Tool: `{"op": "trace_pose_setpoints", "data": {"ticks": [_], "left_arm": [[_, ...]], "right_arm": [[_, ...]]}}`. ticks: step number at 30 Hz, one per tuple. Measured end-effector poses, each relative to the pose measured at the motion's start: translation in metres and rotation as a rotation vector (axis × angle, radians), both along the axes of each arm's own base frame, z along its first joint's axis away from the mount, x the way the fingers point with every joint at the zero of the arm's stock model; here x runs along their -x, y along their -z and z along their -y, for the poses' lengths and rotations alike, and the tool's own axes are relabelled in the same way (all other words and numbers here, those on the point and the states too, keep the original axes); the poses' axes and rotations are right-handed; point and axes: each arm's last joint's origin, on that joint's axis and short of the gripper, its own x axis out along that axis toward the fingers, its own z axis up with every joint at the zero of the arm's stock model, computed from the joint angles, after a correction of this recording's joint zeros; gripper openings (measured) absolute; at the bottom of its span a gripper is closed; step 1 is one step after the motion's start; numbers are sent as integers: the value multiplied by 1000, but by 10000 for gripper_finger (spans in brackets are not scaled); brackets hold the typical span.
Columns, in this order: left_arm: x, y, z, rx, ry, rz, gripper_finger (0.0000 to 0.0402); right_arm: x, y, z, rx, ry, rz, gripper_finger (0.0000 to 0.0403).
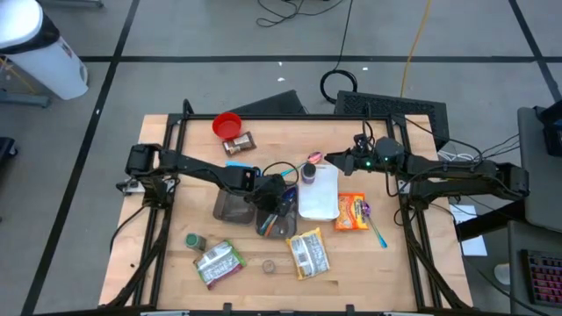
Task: Pick & Place Food Item
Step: Put the blue spoon into the right gray bin, then put the green pack into the left gray bin
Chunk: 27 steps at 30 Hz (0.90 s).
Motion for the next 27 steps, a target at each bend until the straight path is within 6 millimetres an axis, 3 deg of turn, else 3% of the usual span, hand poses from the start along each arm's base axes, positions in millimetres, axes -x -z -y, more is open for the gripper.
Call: {"op": "trace_pose_setpoints", "data": {"ticks": [16, 21, 27], "left_arm": [[-1, 0, -10, -39, 26, 18, 74], [-2, -1, -11, -17, 56, 37, 124], [-2, -17, -19, 13, 48, 122, 192]], "right_arm": [[0, 0, 0, -1, 0, 0, 164], [0, 0, 0, 7, -1, -2, 164], [0, 0, 0, 67, -11, -17, 164]]}}
